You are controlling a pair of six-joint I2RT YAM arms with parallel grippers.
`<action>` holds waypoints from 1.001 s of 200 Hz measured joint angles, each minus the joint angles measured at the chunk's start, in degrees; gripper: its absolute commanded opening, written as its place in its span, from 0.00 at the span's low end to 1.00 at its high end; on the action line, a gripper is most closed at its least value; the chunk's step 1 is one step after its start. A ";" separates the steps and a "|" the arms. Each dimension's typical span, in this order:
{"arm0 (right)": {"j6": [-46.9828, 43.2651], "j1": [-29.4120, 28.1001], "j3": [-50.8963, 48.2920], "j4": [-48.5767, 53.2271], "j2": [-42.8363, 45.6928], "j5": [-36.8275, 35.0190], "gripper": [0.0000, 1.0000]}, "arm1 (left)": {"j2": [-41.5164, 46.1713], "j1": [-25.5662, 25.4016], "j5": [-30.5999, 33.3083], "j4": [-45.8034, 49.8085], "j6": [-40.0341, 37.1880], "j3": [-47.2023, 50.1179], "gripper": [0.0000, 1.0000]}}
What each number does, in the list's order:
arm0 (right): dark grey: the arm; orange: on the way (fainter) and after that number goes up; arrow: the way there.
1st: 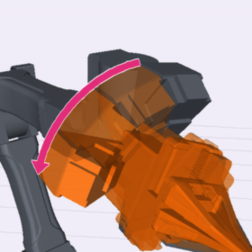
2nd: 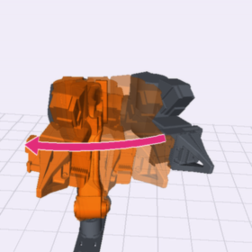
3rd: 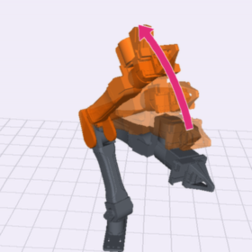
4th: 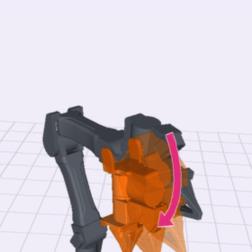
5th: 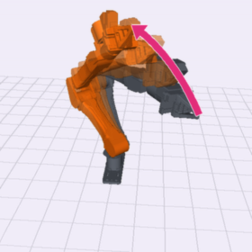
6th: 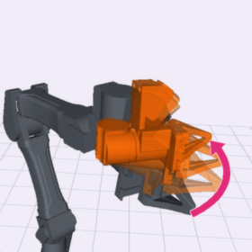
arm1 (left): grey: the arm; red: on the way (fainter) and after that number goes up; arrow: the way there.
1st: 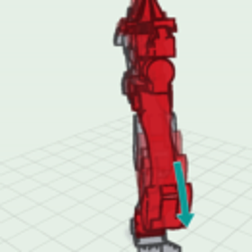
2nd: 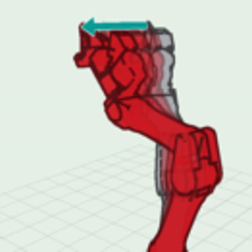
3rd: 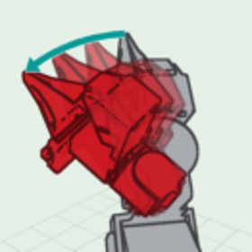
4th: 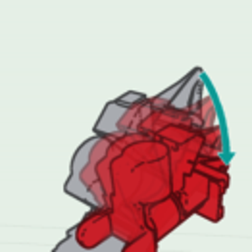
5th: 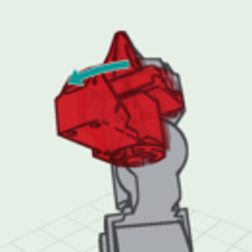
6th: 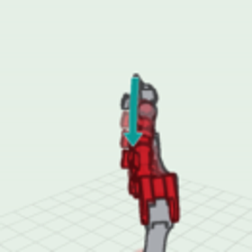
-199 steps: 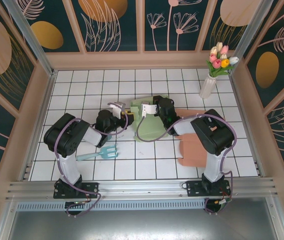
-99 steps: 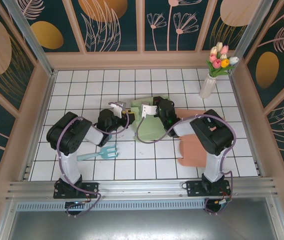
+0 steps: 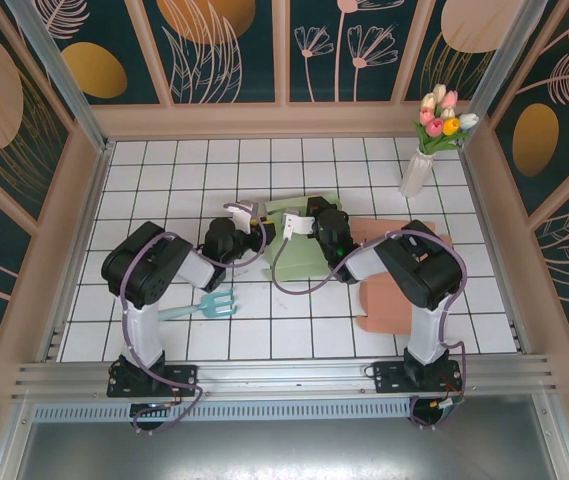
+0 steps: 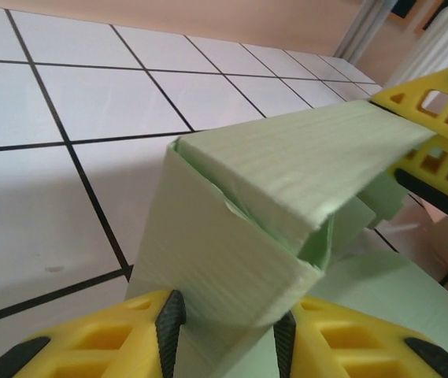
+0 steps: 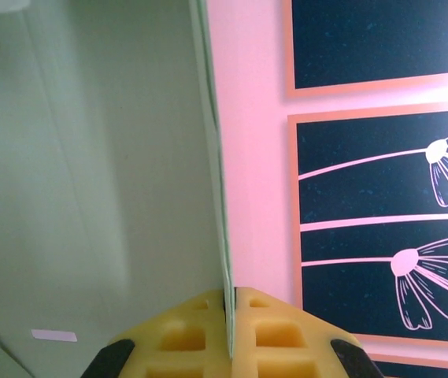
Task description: Fold the paper box
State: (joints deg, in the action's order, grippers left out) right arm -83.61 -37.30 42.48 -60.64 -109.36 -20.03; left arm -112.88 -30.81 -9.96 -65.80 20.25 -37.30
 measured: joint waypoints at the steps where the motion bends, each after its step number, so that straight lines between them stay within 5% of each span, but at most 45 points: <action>1: 0.00 0.00 0.00 0.00 0.00 -0.04 0.00 | -0.04 -0.04 0.02 0.00 0.00 -0.04 0.40; 85: -0.02 -0.28 -0.02 -2.21 -1.38 -1.90 0.00 | -2.36 -2.91 10.40 -1.99 -0.04 -1.70 0.35; 112: 0.00 -0.35 -0.02 -3.06 -1.81 -2.49 0.00 | -2.58 -4.00 15.80 -0.57 0.00 -2.95 0.21; 136: 0.04 -0.66 -0.02 -3.04 -1.86 -2.71 0.00 | -2.58 -5.60 23.82 0.76 1.03 -3.50 0.00; 200: 1.07 -1.46 0.94 -3.02 -2.58 -2.40 0.00 | -2.58 -9.46 41.64 14.25 4.02 -10.69 0.00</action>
State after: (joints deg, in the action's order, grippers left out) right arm -82.54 -38.76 43.42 -63.66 -111.94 -22.44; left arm -115.46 -40.27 31.68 -51.55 24.27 -47.99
